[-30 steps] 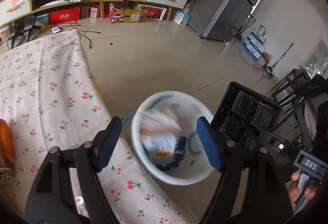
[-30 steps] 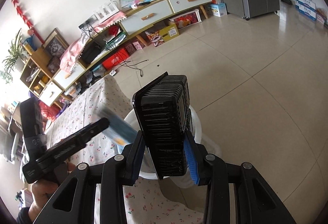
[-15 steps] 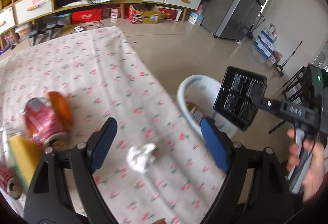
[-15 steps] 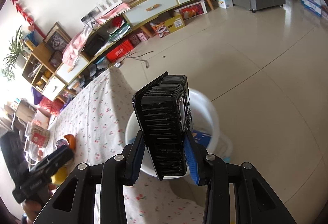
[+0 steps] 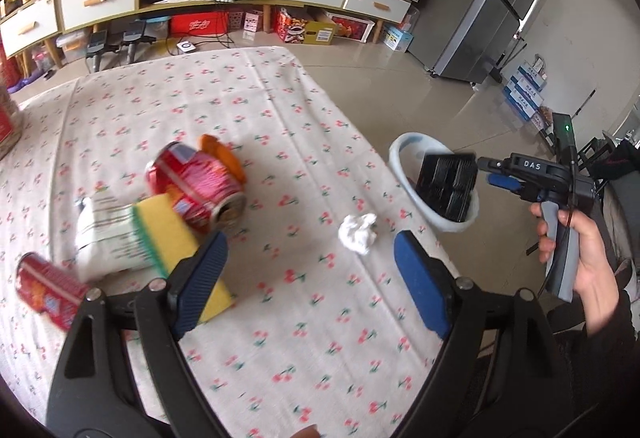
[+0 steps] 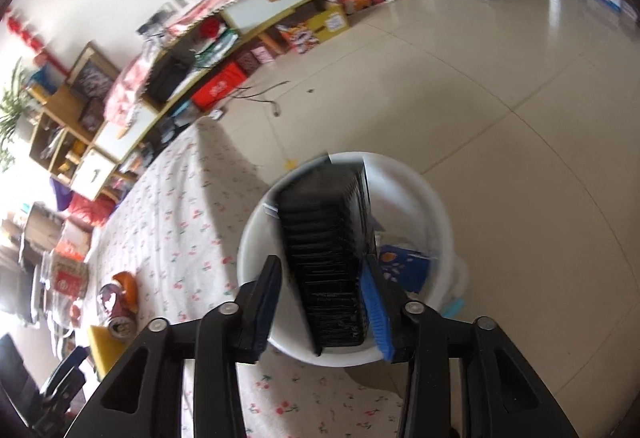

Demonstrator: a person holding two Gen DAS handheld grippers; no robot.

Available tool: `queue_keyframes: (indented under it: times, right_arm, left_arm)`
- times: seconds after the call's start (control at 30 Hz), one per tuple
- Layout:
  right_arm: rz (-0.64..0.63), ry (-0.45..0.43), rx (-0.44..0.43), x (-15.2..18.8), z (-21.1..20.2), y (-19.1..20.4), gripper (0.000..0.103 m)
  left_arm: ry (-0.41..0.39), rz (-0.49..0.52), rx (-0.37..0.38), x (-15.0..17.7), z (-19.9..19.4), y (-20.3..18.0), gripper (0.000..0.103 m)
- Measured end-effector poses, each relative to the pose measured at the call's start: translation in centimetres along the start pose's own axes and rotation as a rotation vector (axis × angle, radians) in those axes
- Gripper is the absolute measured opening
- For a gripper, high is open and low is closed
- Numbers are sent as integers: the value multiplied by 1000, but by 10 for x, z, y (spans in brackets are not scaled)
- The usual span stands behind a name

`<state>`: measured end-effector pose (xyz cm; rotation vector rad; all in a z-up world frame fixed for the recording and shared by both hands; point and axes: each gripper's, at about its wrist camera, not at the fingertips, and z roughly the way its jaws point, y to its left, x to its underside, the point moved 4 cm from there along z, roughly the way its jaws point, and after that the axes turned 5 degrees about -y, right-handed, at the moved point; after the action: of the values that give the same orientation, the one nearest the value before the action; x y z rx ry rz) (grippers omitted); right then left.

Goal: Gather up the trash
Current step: 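Lower the black tray into the bucket and open the right gripper while the left returns, then grasp the red cartoon-printed can with the left gripper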

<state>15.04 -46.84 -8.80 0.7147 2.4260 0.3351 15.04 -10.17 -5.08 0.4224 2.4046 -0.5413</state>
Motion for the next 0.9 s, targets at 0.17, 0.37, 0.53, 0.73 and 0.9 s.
queue_keyframes:
  times: [0.17,0.37,0.53,0.73,0.9]
  right_arm:
    - [-47,-39,63,-1,-16,0,62]
    - [-63,-55,69,3,-31,7,65]
    - [-92,-57,80,7,-41,19,68]
    - [-126,-63,53,23,-54,40,73]
    - [-171,-52,11,38,-55,72,75]
  left_arm:
    - [-11,-24,-29,3,-18,25,85]
    - [-14,-68,-92,8,-37,62,85]
    - [-29,-114,-146,17,-51,94,85]
    - [-13,-202,-201,33,-59,132,85]
    - [4,-265,-222,47,-62,152,86]
